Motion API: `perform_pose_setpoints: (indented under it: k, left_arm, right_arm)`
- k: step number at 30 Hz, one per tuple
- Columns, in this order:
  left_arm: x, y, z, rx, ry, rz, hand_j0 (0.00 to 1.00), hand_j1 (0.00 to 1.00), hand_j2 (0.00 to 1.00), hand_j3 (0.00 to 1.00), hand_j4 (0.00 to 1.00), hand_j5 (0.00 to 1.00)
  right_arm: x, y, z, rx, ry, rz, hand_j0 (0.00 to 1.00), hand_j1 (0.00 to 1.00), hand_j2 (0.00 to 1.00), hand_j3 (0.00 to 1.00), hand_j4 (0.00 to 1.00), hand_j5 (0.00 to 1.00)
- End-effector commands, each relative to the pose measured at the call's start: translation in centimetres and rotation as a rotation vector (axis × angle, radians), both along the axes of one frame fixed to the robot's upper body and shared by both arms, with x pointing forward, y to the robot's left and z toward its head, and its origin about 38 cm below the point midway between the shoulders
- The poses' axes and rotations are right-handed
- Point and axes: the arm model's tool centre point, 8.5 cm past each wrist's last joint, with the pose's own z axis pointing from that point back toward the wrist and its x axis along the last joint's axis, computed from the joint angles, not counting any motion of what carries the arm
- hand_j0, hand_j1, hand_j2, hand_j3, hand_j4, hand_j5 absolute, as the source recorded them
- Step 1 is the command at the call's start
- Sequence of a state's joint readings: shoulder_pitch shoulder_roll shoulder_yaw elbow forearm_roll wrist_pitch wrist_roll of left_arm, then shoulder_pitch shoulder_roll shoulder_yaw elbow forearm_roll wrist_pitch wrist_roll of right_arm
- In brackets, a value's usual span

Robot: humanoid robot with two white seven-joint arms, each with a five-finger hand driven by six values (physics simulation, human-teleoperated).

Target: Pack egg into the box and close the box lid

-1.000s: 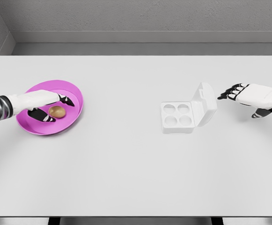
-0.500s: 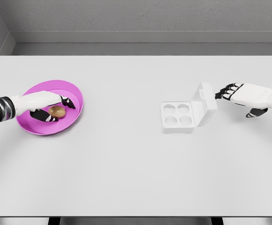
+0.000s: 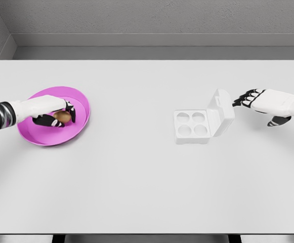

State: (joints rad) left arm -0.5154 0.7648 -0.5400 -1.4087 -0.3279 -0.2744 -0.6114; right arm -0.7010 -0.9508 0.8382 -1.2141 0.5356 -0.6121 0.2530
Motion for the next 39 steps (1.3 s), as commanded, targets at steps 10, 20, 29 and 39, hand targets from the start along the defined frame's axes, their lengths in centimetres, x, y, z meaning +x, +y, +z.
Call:
perform_pose_setpoints:
  k: [10,20,29,39]
  left_arm:
    - [0.1,-0.4,2.2,-0.026,-0.058,-0.011,0.34,0.34,0.34,0.34,0.34,0.34]
    - [-0.1,-1.8,4.1,-0.049,-0.113,-0.051,0.34,0.34,0.34,0.34,0.34,0.34]
    - [0.0,-4.0,4.9,-0.097,-0.146,-0.088,0.34,0.34,0.34,0.34,0.34,0.34]
    - [0.3,-7.6,5.2,-0.165,-0.168,-0.140,0.34,0.34,0.34,0.34,0.34,0.34]
  right_arm:
    - [0.0,-0.3,0.4,0.005,-0.006,-0.007,1.00,1.00,1.00,1.00,1.00,1.00]
    - [-0.1,-0.8,0.5,-0.003,-0.005,-0.015,1.00,1.00,1.00,1.00,1.00,1.00]
    - [-0.1,-0.6,0.6,0.001,-0.007,-0.012,1.00,1.00,1.00,1.00,1.00,1.00]
    - [-0.1,-0.7,0.5,-0.001,-0.007,-0.014,1.00,1.00,1.00,1.00,1.00,1.00]
